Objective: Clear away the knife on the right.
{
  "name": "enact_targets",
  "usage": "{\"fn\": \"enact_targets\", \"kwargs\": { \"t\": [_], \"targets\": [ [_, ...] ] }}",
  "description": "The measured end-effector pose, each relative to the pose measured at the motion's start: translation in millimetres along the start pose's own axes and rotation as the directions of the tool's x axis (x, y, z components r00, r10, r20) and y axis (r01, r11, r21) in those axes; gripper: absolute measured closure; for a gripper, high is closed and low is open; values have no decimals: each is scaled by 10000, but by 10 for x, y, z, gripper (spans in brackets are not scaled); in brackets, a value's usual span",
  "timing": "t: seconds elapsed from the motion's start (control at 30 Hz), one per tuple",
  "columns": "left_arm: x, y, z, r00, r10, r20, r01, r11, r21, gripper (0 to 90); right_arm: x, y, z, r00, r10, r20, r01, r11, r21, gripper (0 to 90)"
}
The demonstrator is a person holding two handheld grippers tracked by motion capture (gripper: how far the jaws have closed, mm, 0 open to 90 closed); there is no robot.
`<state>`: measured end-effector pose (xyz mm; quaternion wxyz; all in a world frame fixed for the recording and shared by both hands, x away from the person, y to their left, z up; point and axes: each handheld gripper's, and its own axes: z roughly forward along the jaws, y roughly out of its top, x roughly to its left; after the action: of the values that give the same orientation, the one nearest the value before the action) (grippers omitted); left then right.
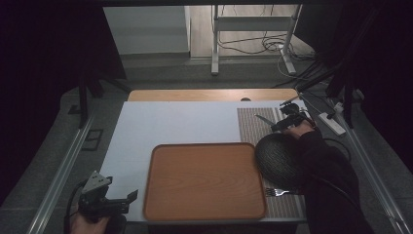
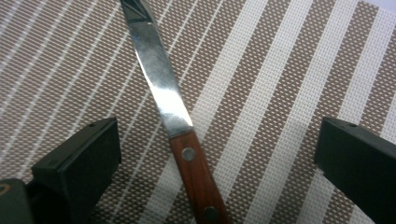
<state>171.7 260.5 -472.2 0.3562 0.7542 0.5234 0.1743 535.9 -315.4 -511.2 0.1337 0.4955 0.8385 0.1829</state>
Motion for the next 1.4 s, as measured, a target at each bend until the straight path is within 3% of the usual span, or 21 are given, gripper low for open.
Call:
{"fn": "enact_targets", "kwargs": {
  "t": [0.2,0.23,0.37,0.53,0.57,0.63,0.83,1.0,1.17,1.4],
  "targets": [
    [1,-1,-1,10000,-5,1,5,10000,-2,12,-21,-2,-13,9996,-229,-156,228,9997,-79,180],
    [0,-1,-1,10000,1,-4,-1,10000,-4,12,-27,-6,-40,9986,-433,-294,427,9989,-182,286],
    [-1,-2,-1,10000,2,-4,-2,10000,-4,12,-31,-10,-68,9966,-732,-385,723,9971,-246,407],
    [-4,-1,0,10000,26,-34,-26,10000,11,12,-45,-23,-99,9922,-1064,-648,1045,9940,-315,640],
    [-3,-1,0,10000,18,-27,-18,10000,13,12,-54,-29,-105,9915,-1111,-676,1089,9934,-351,734],
    [-3,-1,0,10000,21,-38,-21,10000,21,12,-65,-39,-108,9893,-1246,-764,1218,9917,-406,772],
    [-4,-4,-3,10000,22,-46,-22,10000,10,12,-86,-42,-108,9883,-1210,-924,1173,9921,-448,777],
    [-5,-6,-5,10000,24,-62,-24,10000,19,12,-164,-77,-123,9816,-1392,-1310,1309,9889,-703,779],
    [-7,-7,-7,10000,28,-73,-28,10000,16,12,-177,-88,-146,9796,-1785,-927,1730,9828,-643,779],
    [-4,-10,-11,10000,-12,-67,12,10000,-18,12,-245,-107,-237,9842,-1543,-867,1484,9864,-708,779]
  ]
}}
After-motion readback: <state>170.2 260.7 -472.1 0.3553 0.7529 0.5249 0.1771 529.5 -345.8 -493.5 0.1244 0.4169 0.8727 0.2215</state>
